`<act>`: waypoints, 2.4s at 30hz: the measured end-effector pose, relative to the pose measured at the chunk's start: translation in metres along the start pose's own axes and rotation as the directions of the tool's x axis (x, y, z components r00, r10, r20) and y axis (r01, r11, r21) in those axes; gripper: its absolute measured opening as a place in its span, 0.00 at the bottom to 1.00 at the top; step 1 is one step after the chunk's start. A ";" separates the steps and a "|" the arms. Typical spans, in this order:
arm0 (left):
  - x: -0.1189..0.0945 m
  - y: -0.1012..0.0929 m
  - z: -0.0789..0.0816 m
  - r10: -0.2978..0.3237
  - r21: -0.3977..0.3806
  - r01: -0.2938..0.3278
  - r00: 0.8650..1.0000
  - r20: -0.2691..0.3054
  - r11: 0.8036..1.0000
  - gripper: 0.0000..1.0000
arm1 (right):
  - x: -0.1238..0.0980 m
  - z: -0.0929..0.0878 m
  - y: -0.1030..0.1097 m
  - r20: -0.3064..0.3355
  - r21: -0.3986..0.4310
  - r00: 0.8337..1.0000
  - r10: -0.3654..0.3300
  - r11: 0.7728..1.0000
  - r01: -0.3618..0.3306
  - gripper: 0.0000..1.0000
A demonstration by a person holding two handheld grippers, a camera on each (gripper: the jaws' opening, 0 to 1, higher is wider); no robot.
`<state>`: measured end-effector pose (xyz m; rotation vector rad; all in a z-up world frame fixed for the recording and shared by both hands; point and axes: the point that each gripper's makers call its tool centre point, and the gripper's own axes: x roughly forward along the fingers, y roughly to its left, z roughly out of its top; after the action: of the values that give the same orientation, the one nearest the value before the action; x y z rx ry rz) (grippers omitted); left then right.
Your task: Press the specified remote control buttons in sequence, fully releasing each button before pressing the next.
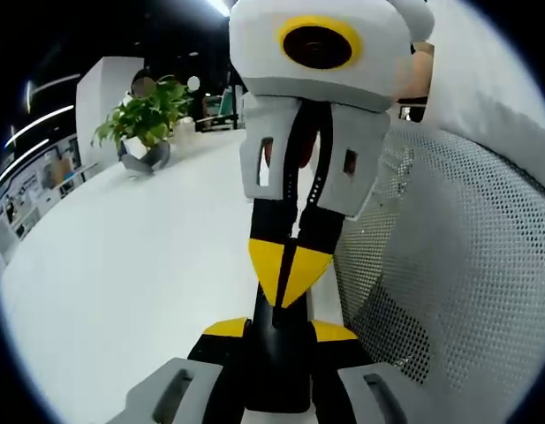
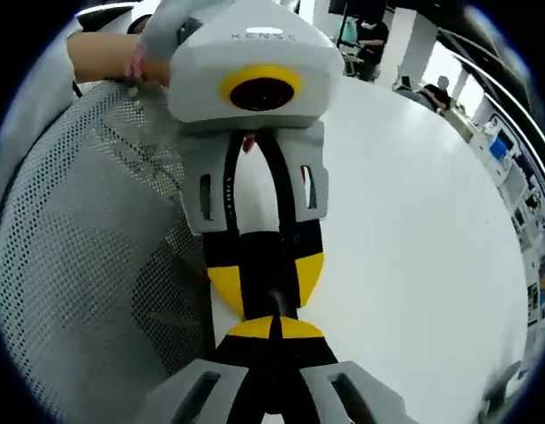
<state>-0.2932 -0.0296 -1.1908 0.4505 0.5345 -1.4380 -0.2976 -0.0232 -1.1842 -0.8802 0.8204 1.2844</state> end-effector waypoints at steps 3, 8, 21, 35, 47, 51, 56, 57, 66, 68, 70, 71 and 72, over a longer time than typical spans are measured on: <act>0.000 0.000 0.000 0.001 0.000 -0.001 1.000 -0.002 1.000 0.25 | 0.001 0.001 0.000 -0.003 -0.040 0.999 -0.035 0.999 0.035 0.00; 0.001 0.000 0.000 0.002 0.001 -0.002 1.000 -0.005 1.000 0.25 | 0.001 0.001 -0.003 -0.002 -0.047 0.999 -0.053 0.997 0.053 0.00; 0.001 0.001 0.000 0.005 -0.001 -0.005 1.000 -0.010 1.000 0.25 | 0.000 0.007 0.005 0.062 0.036 0.998 0.022 0.999 -0.024 0.00; 0.001 0.001 0.001 0.019 -0.008 -0.019 1.000 -0.016 1.000 0.24 | 0.002 0.005 0.003 0.025 0.041 0.999 0.023 0.999 -0.024 0.00; 0.001 0.001 0.001 0.017 -0.010 -0.017 1.000 -0.014 1.000 0.25 | -0.002 0.007 0.002 0.101 0.134 0.994 0.033 0.990 -0.046 0.00; 0.001 0.001 0.001 0.016 -0.013 -0.017 1.000 -0.013 1.000 0.25 | 0.000 0.011 0.002 0.103 0.104 0.994 0.025 0.994 -0.035 0.00; 0.001 0.001 0.001 0.015 -0.033 -0.015 1.000 -0.011 0.999 0.25 | 0.002 0.011 0.002 0.088 0.080 0.995 0.045 0.995 -0.052 0.00; 0.001 0.001 0.002 0.014 -0.040 -0.015 1.000 -0.013 0.999 0.25 | 0.002 0.011 0.002 0.085 0.079 0.995 0.045 0.995 -0.052 0.00; 0.002 0.001 0.002 0.016 -0.045 -0.018 0.999 -0.029 0.999 0.25 | 0.004 0.012 0.002 0.046 0.063 0.998 0.038 0.997 -0.041 0.00; 0.002 0.001 0.001 0.018 -0.037 -0.019 0.999 -0.035 0.999 0.25 | 0.004 0.012 0.002 0.031 0.050 0.999 0.040 0.998 -0.042 0.00; 0.002 0.001 0.001 0.019 -0.033 -0.021 0.999 -0.034 0.999 0.25 | 0.004 0.011 0.002 0.024 0.037 0.999 0.044 0.998 -0.045 0.00; 0.002 0.001 0.001 0.020 -0.029 -0.021 0.999 -0.032 0.999 0.25 | 0.004 0.011 0.002 0.025 0.038 0.999 0.044 0.998 -0.045 0.00; 0.002 0.001 0.001 0.021 -0.026 -0.022 0.999 -0.027 0.999 0.25 | 0.004 0.011 0.002 0.025 0.039 0.999 0.046 0.998 -0.046 0.00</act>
<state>-0.2921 -0.0313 -1.1914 0.4540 0.5676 -1.4043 -0.2984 -0.0115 -1.1834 -0.8166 0.8483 1.3124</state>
